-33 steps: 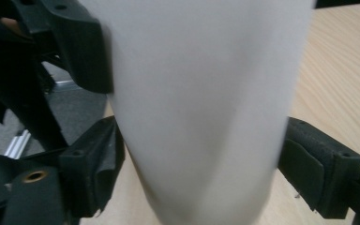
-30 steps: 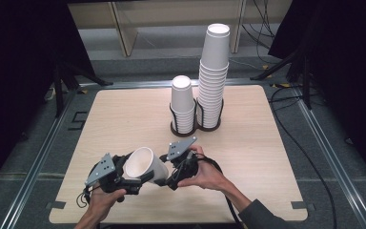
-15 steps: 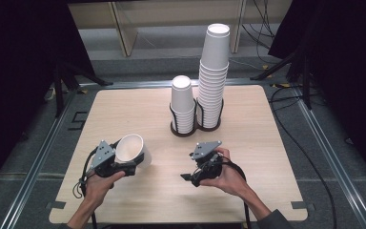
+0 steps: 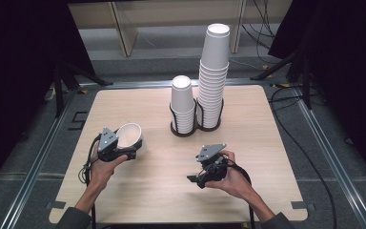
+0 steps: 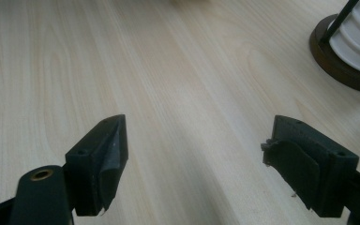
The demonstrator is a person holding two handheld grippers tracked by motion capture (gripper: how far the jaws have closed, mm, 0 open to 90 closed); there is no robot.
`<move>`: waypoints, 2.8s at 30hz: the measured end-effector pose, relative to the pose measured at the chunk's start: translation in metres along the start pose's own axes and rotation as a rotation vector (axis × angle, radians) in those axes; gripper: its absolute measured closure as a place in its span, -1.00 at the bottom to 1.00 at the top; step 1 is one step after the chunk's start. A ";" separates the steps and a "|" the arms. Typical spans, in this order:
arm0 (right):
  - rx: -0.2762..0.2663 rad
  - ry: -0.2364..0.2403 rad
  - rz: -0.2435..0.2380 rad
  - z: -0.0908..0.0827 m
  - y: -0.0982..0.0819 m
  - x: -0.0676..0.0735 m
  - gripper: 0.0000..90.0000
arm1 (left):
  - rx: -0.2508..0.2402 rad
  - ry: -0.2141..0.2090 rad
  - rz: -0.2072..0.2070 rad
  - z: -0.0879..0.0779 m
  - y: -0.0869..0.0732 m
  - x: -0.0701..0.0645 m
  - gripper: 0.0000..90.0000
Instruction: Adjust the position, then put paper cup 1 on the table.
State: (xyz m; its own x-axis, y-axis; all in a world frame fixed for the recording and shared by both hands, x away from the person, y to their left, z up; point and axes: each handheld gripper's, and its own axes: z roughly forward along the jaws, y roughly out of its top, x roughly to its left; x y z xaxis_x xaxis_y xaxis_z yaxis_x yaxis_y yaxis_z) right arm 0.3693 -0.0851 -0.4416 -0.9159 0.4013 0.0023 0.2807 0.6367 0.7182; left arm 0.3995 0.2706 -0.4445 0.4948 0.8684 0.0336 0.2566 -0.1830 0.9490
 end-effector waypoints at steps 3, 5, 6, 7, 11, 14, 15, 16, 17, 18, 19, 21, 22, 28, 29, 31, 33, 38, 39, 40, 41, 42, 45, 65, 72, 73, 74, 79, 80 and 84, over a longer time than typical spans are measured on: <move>0.005 0.001 0.001 0.001 -0.002 0.000 -0.54 | 0.002 0.013 -0.020 0.004 -0.001 0.005 -0.78; 0.008 -0.006 -0.015 0.001 -0.003 -0.001 -0.54 | 0.008 0.020 -0.004 0.007 -0.001 0.008 -0.78; 0.011 -0.001 -0.005 0.002 -0.003 0.000 -0.54 | 0.009 0.026 -0.010 0.008 0.000 0.009 -0.78; 0.012 0.000 -0.005 0.002 -0.003 0.000 -0.55 | 0.006 0.026 -0.010 0.010 0.000 0.010 -0.78; 0.014 0.000 -0.007 0.002 -0.004 0.000 -0.55 | 0.001 0.033 -0.012 0.016 0.003 0.012 -0.78; 0.018 -0.002 -0.008 0.002 -0.005 0.000 -0.55 | -0.001 0.034 -0.020 0.023 0.004 0.014 -0.78; 0.021 -0.004 -0.003 0.002 -0.005 0.000 -0.55 | 0.005 0.035 -0.019 0.025 0.004 0.015 -0.78; 0.023 -0.002 -0.005 0.003 -0.005 0.000 -0.55 | 0.005 0.036 -0.019 0.028 0.004 0.015 -0.78; 0.028 -0.007 0.000 0.002 -0.006 0.000 -0.55 | 0.012 0.038 -0.013 0.031 0.004 0.016 -0.78; 0.026 -0.006 0.007 0.002 -0.006 0.000 -0.55 | 0.014 0.041 -0.008 0.034 0.004 0.016 -0.78; 0.033 -0.009 0.009 0.002 -0.006 0.000 -0.55 | 0.016 0.043 -0.006 0.036 0.004 0.017 -0.79; 0.026 -0.007 -0.025 0.002 -0.006 -0.001 -0.55 | 0.010 0.043 -0.017 0.041 0.004 0.018 -0.79; 0.023 -0.009 -0.029 0.003 -0.006 -0.001 -0.55 | 0.012 0.045 -0.021 0.042 0.004 0.019 -0.79; 0.029 -0.007 0.015 0.002 -0.007 0.001 -0.55 | 0.034 0.055 -0.029 0.055 0.002 0.025 -0.79; 0.030 0.001 0.012 0.002 -0.007 0.001 -0.55 | 0.027 0.054 -0.035 0.057 0.002 0.027 -0.80; 0.024 -0.002 0.003 0.002 -0.007 0.000 -0.55 | 0.027 0.068 -0.041 0.060 0.002 0.029 -0.80; 0.021 0.000 -0.005 0.002 -0.007 -0.001 -0.55 | 0.029 0.068 -0.049 0.064 -0.001 0.030 -0.81; 0.020 -0.005 -0.005 0.001 -0.008 0.000 -0.55 | 0.021 0.075 -0.044 0.069 -0.001 0.030 -0.85; 0.016 -0.010 -0.016 0.001 -0.008 -0.001 -0.56 | 0.029 0.067 -0.044 0.069 -0.002 0.030 -0.85; 0.019 -0.011 -0.014 0.001 -0.008 0.000 -0.55 | 0.030 0.062 -0.042 0.070 -0.003 0.030 -0.84; 0.020 -0.012 -0.015 0.001 -0.008 0.000 -0.55 | 0.037 0.067 -0.029 0.071 -0.005 0.029 -0.83; 0.014 -0.013 -0.026 0.001 -0.009 -0.001 -0.56 | 0.039 0.063 -0.024 0.071 -0.007 0.030 -0.78; 0.021 0.004 -0.002 0.000 -0.009 -0.001 -0.55 | 0.031 0.044 -0.035 0.072 -0.011 0.032 -0.75; 0.032 0.008 -0.002 0.000 -0.013 0.000 -0.56 | 0.126 0.029 0.003 0.059 -0.030 0.038 -0.68; 0.022 0.011 0.007 -0.003 -0.014 -0.001 -0.55 | 0.128 0.030 -0.010 0.043 -0.028 0.037 -0.68; 0.014 0.001 0.015 -0.003 -0.014 -0.002 -0.56 | 0.136 0.027 -0.006 0.041 -0.027 0.037 -0.68; 0.016 -0.001 0.011 -0.005 -0.013 -0.003 -0.56 | 0.132 0.021 0.001 0.039 -0.027 0.035 -0.68; -0.017 -0.027 0.038 -0.011 -0.013 -0.008 -0.56 | 0.105 0.040 0.010 0.023 -0.025 0.029 -0.68; -0.022 -0.032 0.041 -0.012 -0.013 -0.008 -0.56 | 0.112 0.046 0.008 0.018 -0.025 0.027 -0.68; -0.048 -0.079 0.071 -0.019 -0.014 -0.013 -0.56 | 0.072 0.062 -0.021 0.001 -0.023 0.021 -0.68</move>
State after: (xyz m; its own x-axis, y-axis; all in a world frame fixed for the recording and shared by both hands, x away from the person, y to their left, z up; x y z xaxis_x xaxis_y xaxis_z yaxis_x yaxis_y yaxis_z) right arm 0.3721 -0.1123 -0.4386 -0.8684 0.4959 0.0004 0.3277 0.5732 0.7510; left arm 0.4047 0.2928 -0.4663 0.4365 0.8990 0.0356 0.3261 -0.1950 0.9250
